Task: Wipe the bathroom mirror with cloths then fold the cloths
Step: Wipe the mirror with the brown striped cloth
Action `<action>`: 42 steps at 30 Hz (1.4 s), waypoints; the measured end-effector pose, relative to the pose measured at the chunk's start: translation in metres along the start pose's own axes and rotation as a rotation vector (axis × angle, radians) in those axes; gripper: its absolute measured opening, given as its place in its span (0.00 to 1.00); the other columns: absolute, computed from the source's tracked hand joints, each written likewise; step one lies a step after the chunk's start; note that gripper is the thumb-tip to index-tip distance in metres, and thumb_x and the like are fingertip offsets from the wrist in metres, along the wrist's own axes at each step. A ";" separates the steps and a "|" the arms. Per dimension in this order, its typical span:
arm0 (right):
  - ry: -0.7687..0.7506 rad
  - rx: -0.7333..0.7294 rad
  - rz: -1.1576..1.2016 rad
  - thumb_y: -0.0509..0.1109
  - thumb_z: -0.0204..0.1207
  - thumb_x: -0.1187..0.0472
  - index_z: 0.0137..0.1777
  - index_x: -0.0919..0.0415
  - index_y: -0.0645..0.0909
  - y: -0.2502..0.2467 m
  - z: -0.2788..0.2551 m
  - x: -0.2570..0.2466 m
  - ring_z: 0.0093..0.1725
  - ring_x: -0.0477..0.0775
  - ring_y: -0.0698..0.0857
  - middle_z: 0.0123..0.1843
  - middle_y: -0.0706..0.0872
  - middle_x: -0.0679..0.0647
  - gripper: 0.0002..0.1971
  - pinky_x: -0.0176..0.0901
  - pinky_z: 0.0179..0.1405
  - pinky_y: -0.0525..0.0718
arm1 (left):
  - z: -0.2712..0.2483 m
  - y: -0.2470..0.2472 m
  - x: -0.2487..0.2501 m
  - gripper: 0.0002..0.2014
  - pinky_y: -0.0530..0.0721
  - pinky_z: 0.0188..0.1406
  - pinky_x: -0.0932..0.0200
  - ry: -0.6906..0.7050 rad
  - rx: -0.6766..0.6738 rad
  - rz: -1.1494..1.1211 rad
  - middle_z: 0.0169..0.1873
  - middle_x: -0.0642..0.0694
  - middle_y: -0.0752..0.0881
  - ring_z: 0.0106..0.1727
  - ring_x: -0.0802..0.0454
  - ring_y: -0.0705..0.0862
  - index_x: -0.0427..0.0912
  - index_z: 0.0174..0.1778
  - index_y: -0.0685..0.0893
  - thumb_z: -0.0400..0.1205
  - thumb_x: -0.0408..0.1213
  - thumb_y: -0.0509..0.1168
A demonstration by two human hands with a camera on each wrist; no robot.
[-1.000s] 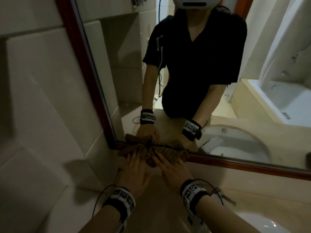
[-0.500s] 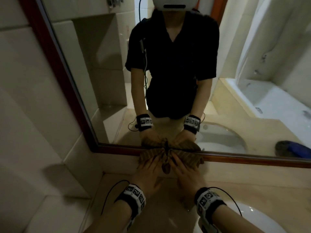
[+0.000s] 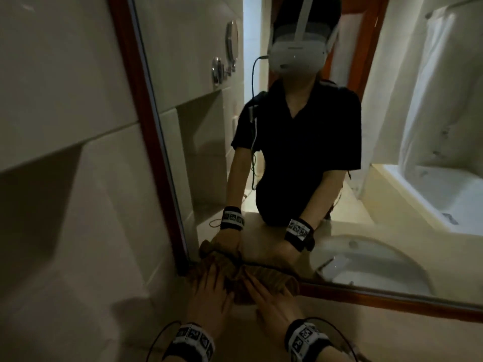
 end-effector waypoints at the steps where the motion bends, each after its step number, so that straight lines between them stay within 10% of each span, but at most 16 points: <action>1: -0.001 0.031 -0.023 0.70 0.67 0.50 0.85 0.48 0.58 -0.009 0.002 -0.001 0.76 0.51 0.74 0.87 0.42 0.45 0.44 0.54 0.64 0.81 | 0.006 -0.015 -0.006 0.38 0.87 0.49 0.47 -0.044 0.049 -0.011 0.59 0.38 0.87 0.53 0.42 0.88 0.38 0.59 0.88 0.86 0.56 0.34; 6: 0.000 0.399 -0.063 0.65 0.73 0.46 0.85 0.48 0.57 -0.151 0.029 -0.012 0.72 0.54 0.77 0.85 0.58 0.45 0.39 0.55 0.63 0.82 | 0.041 -0.155 -0.013 0.36 0.81 0.61 0.38 -0.143 0.386 -0.201 0.69 0.29 0.76 0.64 0.33 0.81 0.31 0.73 0.73 0.84 0.58 0.42; 13: 0.007 0.819 -0.253 0.50 0.83 0.43 0.86 0.46 0.50 -0.417 0.061 -0.026 0.78 0.58 0.69 0.88 0.44 0.51 0.31 0.60 0.73 0.69 | 0.058 -0.417 -0.032 0.39 0.52 0.80 0.43 -0.182 0.913 -0.167 0.83 0.36 0.48 0.81 0.38 0.55 0.37 0.84 0.42 0.84 0.60 0.41; 22: 0.055 0.906 -0.364 0.45 0.84 0.41 0.84 0.39 0.38 -0.634 0.102 -0.053 0.82 0.55 0.59 0.85 0.29 0.47 0.31 0.59 0.76 0.56 | 0.075 -0.653 -0.064 0.37 0.52 0.80 0.43 -0.224 1.016 0.007 0.84 0.39 0.42 0.83 0.38 0.50 0.38 0.84 0.43 0.86 0.57 0.43; 32: 0.026 0.928 -0.426 0.47 0.83 0.43 0.85 0.41 0.41 -0.710 0.151 -0.090 0.85 0.56 0.43 0.85 0.31 0.51 0.32 0.61 0.80 0.39 | 0.080 -0.757 -0.080 0.31 0.61 0.78 0.45 -0.294 0.945 0.277 0.83 0.36 0.46 0.81 0.37 0.55 0.33 0.83 0.48 0.87 0.46 0.44; 42: -0.089 0.922 -0.508 0.51 0.82 0.45 0.86 0.45 0.45 -0.636 0.162 -0.112 0.85 0.54 0.44 0.86 0.35 0.52 0.33 0.61 0.79 0.42 | 0.066 -0.683 -0.078 0.30 0.59 0.77 0.49 -0.391 0.861 0.625 0.82 0.33 0.51 0.80 0.38 0.57 0.33 0.82 0.55 0.85 0.44 0.46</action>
Point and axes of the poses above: each hand's wrist, its own z-axis towards the middle knuckle, its own y-axis out of the palm, x = y × z, the point moved 10 cm from there along z, towards the middle knuckle
